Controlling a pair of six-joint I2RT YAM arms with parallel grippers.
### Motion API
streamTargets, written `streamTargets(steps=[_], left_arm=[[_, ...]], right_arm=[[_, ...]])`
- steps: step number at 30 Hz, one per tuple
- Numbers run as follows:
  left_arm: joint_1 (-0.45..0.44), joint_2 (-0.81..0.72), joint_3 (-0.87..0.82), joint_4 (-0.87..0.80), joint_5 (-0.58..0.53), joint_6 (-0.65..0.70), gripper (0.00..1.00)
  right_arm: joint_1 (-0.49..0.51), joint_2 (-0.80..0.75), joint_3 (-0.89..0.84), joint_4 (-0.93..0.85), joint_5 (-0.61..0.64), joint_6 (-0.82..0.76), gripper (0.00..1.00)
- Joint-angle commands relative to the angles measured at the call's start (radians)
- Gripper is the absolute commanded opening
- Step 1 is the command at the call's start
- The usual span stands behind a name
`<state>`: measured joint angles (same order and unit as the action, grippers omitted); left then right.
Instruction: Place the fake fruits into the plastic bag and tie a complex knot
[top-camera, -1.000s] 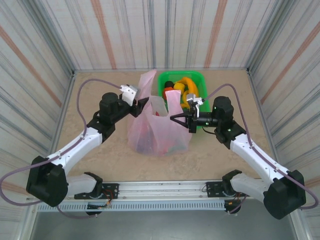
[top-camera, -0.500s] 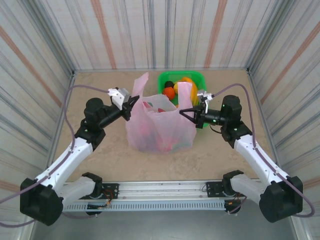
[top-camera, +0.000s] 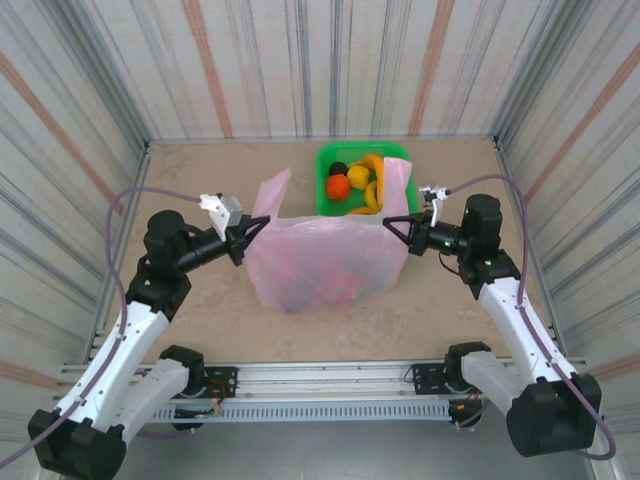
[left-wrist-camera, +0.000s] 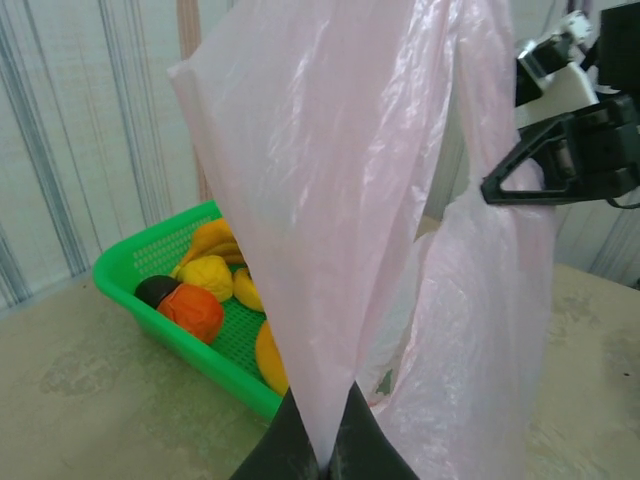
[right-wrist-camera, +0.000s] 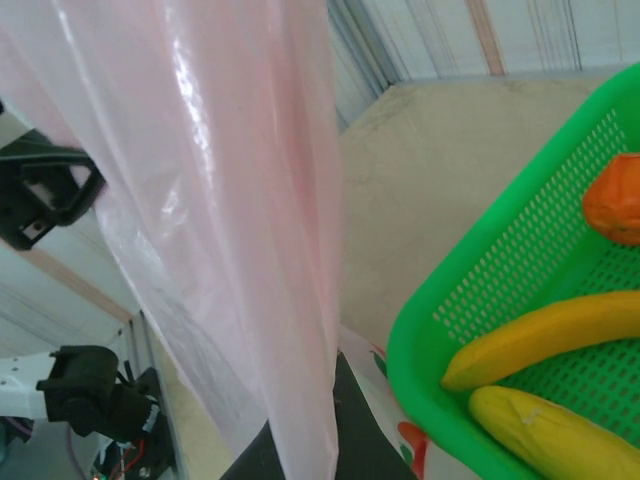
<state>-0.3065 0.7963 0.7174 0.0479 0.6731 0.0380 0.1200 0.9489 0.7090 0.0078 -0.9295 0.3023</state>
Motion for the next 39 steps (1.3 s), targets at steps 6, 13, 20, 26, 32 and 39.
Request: streamTargets(steps=[6,13,20,26,32,39], left_arm=[[0.014,-0.005,0.016,-0.011,0.17,0.054,0.0],[-0.054,0.108,0.133,-0.185,0.272,0.217,0.0],[-0.193,0.235,0.262,-0.417,0.213,0.429,0.0],[-0.225,0.338,0.351,-0.528,0.208,0.472,0.0],[-0.246,0.438,0.459,-0.689,0.192,0.509,0.0],[-0.252,0.537,0.562,-0.82,0.178,0.517,0.0]], right_arm=[[0.043,0.061,0.112,-0.112,0.048,-0.101,0.0],[0.171,0.156,0.196,-0.198,0.078,-0.208,0.0],[0.243,0.241,0.268,-0.283,0.06,-0.288,0.0],[0.286,0.277,0.301,-0.337,0.053,-0.349,0.0],[0.312,0.285,0.305,-0.367,0.043,-0.402,0.0],[0.331,0.288,0.305,-0.387,0.042,-0.462,0.0]])
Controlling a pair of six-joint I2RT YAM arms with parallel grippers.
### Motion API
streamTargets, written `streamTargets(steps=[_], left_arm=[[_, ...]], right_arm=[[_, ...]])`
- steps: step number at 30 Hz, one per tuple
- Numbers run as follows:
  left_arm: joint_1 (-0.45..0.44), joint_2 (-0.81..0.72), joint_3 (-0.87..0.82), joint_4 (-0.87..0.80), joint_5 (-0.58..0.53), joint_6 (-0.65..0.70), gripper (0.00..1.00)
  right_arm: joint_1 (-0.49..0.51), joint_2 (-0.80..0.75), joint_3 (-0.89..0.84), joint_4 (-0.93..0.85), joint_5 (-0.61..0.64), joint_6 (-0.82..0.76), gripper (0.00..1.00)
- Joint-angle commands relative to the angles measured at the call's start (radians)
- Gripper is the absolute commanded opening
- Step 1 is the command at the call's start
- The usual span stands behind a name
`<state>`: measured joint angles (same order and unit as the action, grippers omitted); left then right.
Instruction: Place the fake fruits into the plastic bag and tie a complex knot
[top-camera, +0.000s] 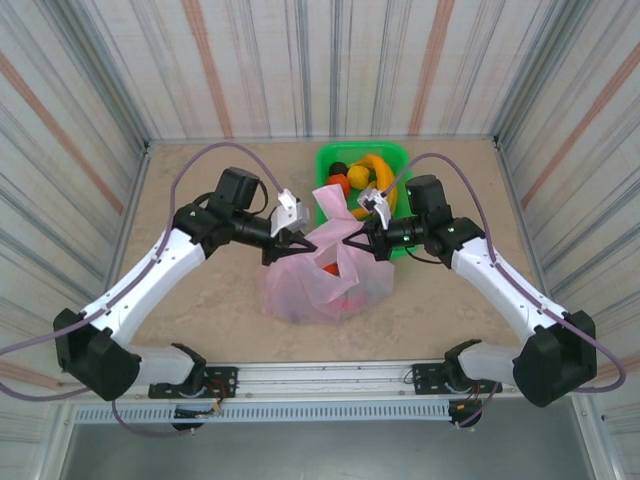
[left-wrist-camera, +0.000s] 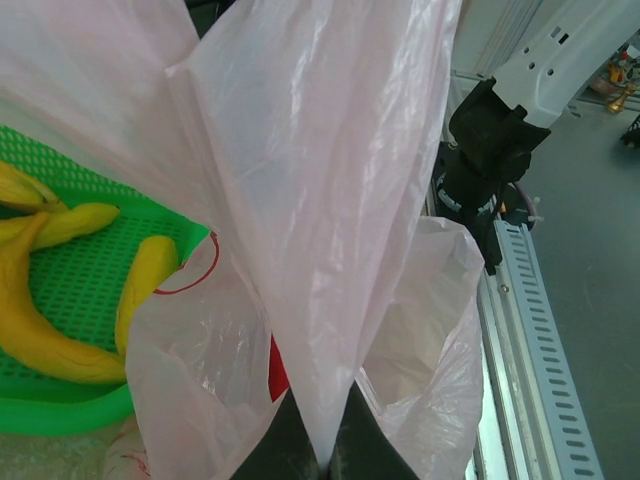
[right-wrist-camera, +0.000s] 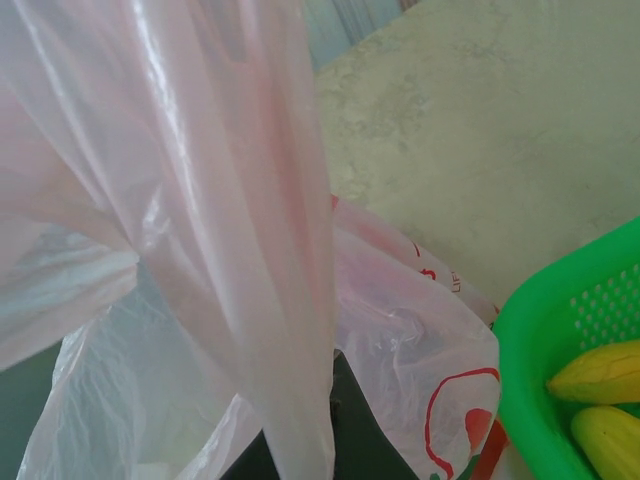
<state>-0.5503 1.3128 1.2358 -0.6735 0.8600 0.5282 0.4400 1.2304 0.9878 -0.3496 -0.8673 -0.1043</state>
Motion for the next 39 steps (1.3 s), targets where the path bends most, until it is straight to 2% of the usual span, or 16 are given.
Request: streamTargets(steps=[1,6,10,18,23,35,39], left_arm=[[-0.008,0.029,0.052,-0.104,-0.013,0.025,0.0],[-0.008,0.06,0.071,-0.107,-0.022,0.014,0.0],[-0.007,0.07,0.079,-0.106,-0.018,0.01,0.0],[-0.006,0.073,0.085,-0.107,-0.023,0.007,0.0],[-0.007,0.083,0.092,-0.112,-0.018,0.001,0.0],[-0.006,0.142,0.137,-0.16,-0.019,-0.018,0.0],[-0.006,0.16,0.151,-0.171,-0.015,-0.022,0.0]], right_arm=[[0.011,0.005,0.023,-0.024,-0.026,-0.059,0.0],[0.012,-0.017,-0.024,0.038,-0.063,-0.066,0.1],[0.003,-0.031,-0.062,0.084,-0.105,-0.084,0.25],[-0.024,-0.032,-0.073,0.106,-0.166,-0.098,0.36],[-0.026,-0.04,-0.089,0.169,-0.202,-0.076,0.46],[-0.018,-0.036,-0.083,0.249,-0.222,-0.03,0.49],[-0.008,-0.035,-0.083,0.261,-0.216,-0.02,0.44]])
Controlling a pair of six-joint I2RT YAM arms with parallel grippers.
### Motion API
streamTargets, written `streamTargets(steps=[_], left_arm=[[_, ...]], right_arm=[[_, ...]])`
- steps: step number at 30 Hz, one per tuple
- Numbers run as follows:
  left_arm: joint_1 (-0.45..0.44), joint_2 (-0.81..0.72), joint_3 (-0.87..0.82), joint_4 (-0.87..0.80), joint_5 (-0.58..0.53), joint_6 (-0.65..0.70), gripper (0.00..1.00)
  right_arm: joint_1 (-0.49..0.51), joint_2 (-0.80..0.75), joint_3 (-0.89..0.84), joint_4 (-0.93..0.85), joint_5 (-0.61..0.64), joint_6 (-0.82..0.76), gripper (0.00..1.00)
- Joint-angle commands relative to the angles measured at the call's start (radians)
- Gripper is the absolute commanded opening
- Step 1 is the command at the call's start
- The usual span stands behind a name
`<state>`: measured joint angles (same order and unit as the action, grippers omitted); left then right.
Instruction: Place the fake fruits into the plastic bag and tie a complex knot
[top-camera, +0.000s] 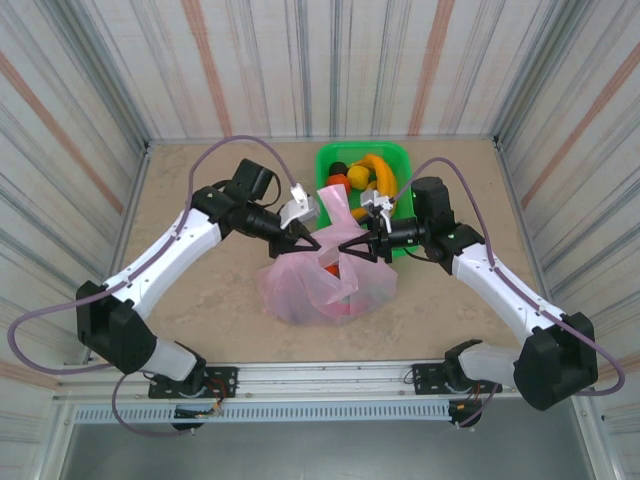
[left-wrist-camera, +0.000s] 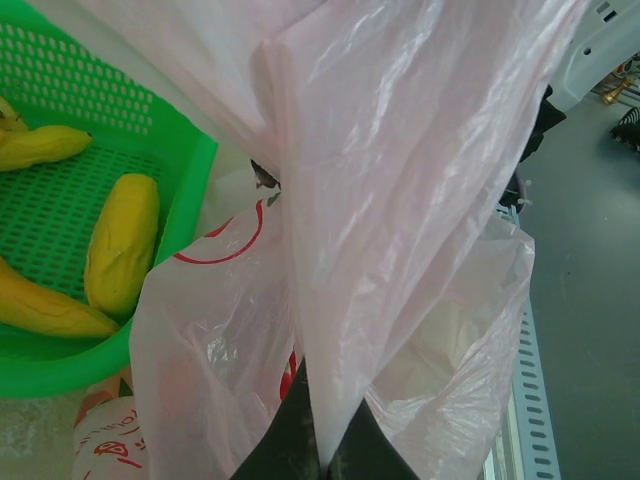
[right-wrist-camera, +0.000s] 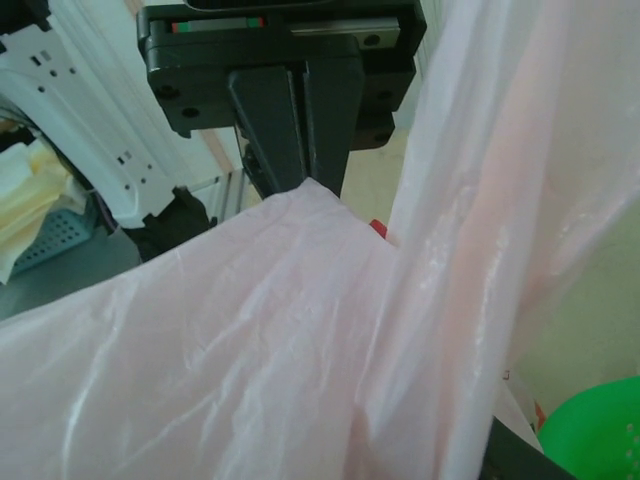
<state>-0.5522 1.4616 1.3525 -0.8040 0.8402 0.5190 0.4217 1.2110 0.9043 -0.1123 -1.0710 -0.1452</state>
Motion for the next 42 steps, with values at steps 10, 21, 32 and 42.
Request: streamTargets(steps=[10,21,32,42], left_arm=[[0.017,-0.003,0.03,-0.009,-0.013,-0.035,0.02],[0.134,-0.23,-0.215,0.464,0.054,-0.27,0.64],[0.236,-0.138,-0.299,0.874,-0.091,-0.62,0.79],[0.165,0.052,-0.223,1.08,-0.022,-0.779,0.85]], right_arm=[[0.017,-0.03,0.0,0.023,0.053,0.024,0.0],[0.027,-0.043,-0.004,0.023,0.076,0.012,0.0],[0.043,-0.045,-0.009,0.048,0.074,0.028,0.0],[0.062,-0.05,-0.016,0.083,0.061,0.052,0.0]])
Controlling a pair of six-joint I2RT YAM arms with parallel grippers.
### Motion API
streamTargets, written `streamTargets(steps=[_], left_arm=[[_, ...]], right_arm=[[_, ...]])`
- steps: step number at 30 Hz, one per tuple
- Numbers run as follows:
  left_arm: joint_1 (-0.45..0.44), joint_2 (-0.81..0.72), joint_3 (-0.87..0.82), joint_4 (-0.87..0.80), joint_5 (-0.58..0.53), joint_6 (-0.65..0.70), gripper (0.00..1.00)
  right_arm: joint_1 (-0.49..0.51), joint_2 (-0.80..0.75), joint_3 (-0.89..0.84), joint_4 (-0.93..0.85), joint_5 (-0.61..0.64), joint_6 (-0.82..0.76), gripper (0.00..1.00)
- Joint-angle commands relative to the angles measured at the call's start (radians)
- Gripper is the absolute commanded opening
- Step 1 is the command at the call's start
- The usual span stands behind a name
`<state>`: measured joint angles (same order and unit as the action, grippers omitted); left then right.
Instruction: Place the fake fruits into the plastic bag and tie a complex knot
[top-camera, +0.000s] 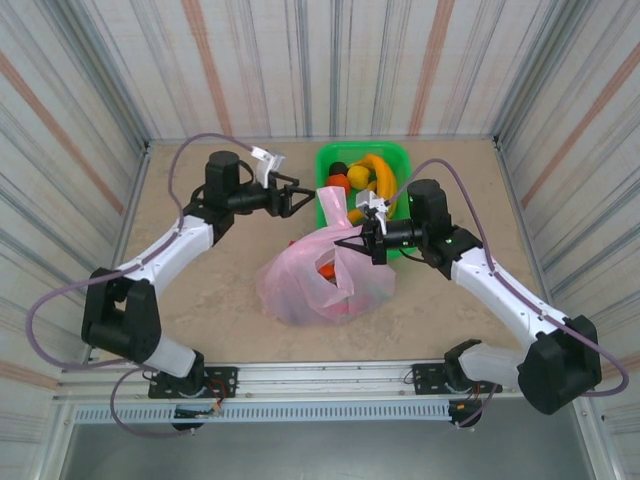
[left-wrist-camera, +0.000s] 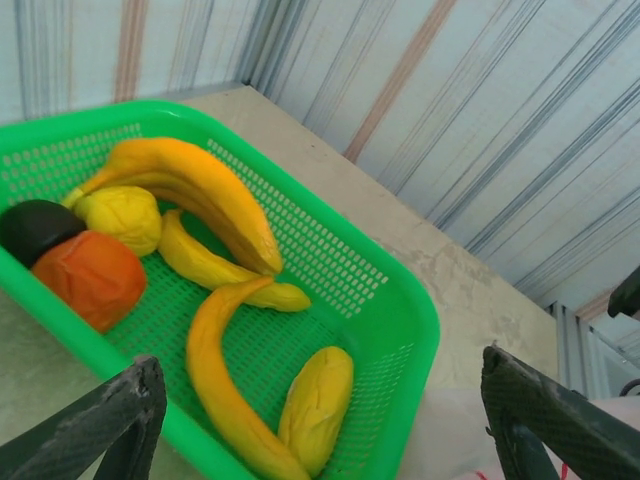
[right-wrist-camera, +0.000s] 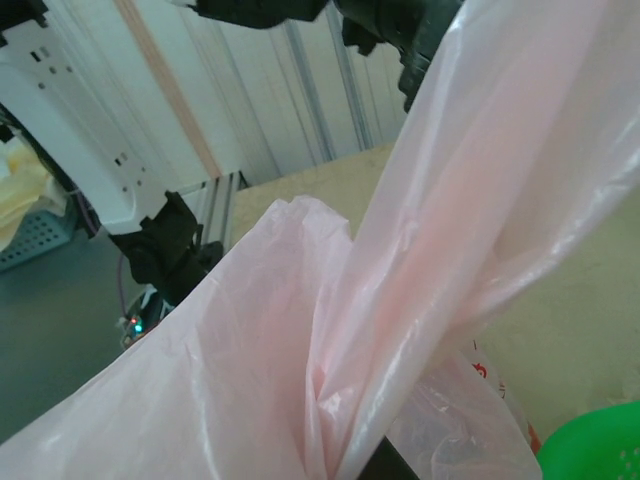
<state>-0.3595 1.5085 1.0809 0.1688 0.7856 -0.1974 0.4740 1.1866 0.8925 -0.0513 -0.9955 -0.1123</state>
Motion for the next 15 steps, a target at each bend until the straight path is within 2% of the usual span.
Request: streamTargets(steps=[1,8,15], left_arm=[[-0.038,0.017,0.054,0.121,0.04,-0.069,0.85],[-0.087,0.086,0.056,0.292,0.14,-0.169,0.85],[-0.109,0.111,0.08,0.383,0.307,-0.153,0.84]], right_arm=[[0.012,-0.027,-0.005,0.026,-0.016,0.019,0.0],[0.012,-0.029,-0.017,0.049,-0.041,0.028,0.0],[0.012,-0.034,-0.019,0.039,-0.039,0.026,0.0]])
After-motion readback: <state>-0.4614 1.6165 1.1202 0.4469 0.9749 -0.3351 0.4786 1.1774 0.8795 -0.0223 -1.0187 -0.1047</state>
